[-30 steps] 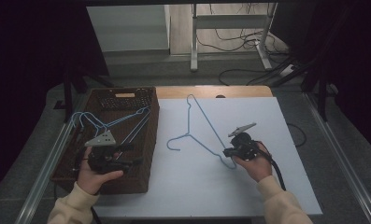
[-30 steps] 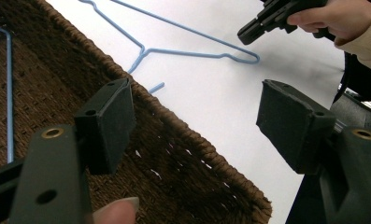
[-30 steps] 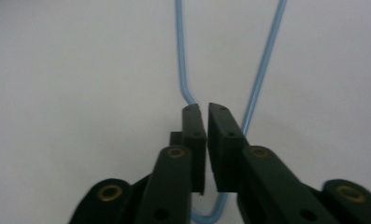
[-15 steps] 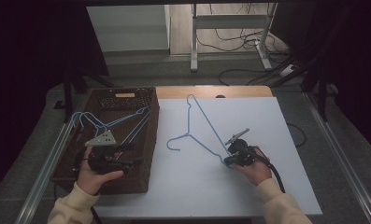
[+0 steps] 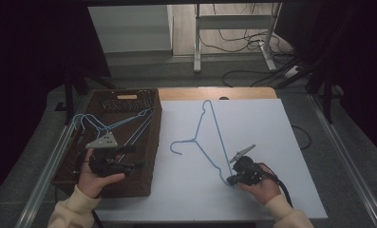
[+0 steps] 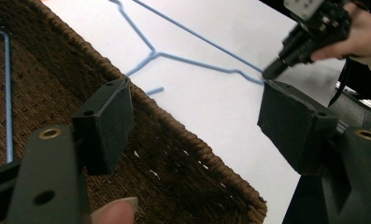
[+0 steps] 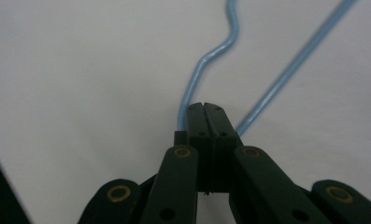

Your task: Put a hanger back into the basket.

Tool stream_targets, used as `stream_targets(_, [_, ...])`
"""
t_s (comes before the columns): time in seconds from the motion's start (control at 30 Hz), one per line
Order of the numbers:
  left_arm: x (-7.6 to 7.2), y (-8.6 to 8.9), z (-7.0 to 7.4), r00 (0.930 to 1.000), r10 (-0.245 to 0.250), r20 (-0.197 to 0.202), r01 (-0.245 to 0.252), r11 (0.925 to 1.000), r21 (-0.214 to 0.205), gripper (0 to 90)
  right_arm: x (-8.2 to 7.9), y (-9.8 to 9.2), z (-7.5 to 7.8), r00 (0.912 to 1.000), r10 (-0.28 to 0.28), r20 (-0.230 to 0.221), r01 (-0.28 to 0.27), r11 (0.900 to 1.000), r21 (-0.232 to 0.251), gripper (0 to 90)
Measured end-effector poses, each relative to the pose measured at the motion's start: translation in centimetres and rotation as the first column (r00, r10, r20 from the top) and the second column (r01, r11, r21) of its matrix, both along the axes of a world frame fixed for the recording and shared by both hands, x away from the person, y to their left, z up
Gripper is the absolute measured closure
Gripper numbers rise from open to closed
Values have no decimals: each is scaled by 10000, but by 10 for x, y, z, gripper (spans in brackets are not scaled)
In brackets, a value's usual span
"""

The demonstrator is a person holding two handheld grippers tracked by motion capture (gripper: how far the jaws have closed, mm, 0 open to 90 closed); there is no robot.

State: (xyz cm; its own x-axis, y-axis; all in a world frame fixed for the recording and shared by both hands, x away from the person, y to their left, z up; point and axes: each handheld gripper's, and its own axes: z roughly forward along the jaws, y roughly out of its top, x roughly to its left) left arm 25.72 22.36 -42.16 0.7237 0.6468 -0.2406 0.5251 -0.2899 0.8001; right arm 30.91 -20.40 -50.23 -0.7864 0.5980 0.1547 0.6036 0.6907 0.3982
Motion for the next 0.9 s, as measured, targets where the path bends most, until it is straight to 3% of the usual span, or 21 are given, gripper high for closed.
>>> stream_targets(0.17, [-1, -1, 2, 10000, -50, 72, 50, 10000, 3, 269, -16, 15, -2, 9969, 695, -374, -688, 9974, 208, 897])
stream_targets(0.23, [-1, -1, 2, 10000, -50, 68, 50, 10000, -14, 269, -21, 21, -2, 9961, 839, -282, -836, 9964, 126, 897])
stream_targets(0.3, [-1, 0, 2, 10000, -33, 62, 33, 10000, -2, 269, -24, 26, -3, 9921, 1096, -607, -1073, 9934, 410, 897])
stream_targets(0.37, [-1, 1, 2, 10000, -7, 72, 7, 10000, -12, 270, -27, 31, -3, 9912, 1219, -525, -1201, 9921, 358, 897])
stream_targets(0.43, [-1, 2, 2, 10000, 29, 75, -29, 10000, -55, 272, -29, 36, -5, 9851, 1505, -838, -1457, 9874, 615, 897])
stream_targets(0.5, [-1, 3, 2, 10000, 30, 68, -30, 10000, -32, 272, -31, 41, -5, 9841, 1614, -739, -1578, 9861, 520, 897])
stream_targets(0.9, [-1, 0, 1, 10000, -16, 24, 16, 10000, 5, 273, -38, 63, -10, 9692, 2231, -1046, -2119, 9712, 1085, 897])
